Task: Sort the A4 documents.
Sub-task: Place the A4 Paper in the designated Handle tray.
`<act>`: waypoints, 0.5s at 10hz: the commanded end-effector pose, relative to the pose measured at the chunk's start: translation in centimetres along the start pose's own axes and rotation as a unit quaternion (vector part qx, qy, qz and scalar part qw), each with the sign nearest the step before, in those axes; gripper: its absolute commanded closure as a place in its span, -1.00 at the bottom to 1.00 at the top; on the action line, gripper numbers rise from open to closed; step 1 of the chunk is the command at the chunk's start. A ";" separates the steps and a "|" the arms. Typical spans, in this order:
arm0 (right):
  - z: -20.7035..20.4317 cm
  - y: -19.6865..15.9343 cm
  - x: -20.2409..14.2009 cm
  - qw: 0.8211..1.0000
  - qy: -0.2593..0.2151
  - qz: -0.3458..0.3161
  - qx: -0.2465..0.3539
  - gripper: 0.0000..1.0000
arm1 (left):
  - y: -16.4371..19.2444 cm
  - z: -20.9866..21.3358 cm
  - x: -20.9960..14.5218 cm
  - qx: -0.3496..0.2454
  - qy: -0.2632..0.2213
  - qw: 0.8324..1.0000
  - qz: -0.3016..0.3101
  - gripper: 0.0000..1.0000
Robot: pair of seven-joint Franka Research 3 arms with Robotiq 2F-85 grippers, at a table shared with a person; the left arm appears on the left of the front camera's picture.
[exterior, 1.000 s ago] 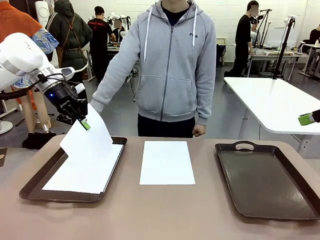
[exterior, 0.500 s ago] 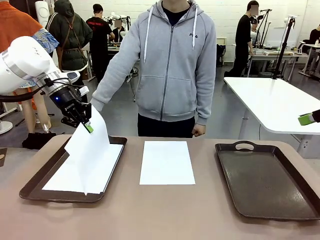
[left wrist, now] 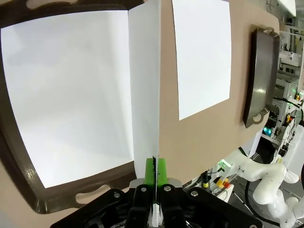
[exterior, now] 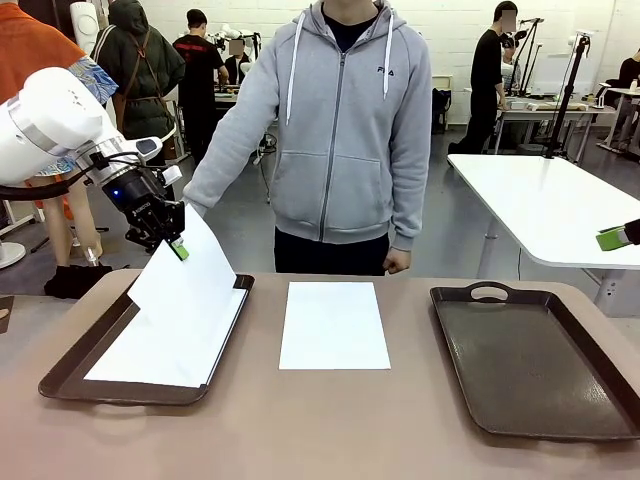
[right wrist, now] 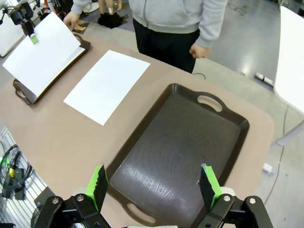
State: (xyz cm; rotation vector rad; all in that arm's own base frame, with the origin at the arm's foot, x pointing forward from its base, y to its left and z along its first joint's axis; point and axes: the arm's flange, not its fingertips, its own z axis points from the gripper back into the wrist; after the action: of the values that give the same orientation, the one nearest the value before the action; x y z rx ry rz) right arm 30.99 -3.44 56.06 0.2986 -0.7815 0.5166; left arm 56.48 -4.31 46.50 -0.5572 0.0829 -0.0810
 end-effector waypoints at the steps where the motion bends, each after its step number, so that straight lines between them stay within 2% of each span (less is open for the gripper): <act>1: -0.2 -0.1 -0.1 1.000 -0.002 -0.001 0.008 -1.00 | 1.8 -0.7 1.6 -0.006 0.004 1.000 0.003 0.98; 4: -0.2 -0.1 -0.1 1.000 -0.002 -0.001 0.008 -1.00 | 4.4 -3.8 4.0 -0.024 0.048 0.998 0.022 0.98; 5: -0.2 -0.1 -0.1 1.000 -0.002 -0.001 0.008 -1.00 | 4.9 -4.1 4.2 -0.022 0.048 0.998 0.028 0.98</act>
State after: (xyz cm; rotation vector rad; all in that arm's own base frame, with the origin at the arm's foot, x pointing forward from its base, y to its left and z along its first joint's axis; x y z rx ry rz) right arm 30.99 -3.45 56.06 0.2985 -0.7817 0.5165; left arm 59.63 -2.98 39.24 -0.5687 0.1837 -0.0461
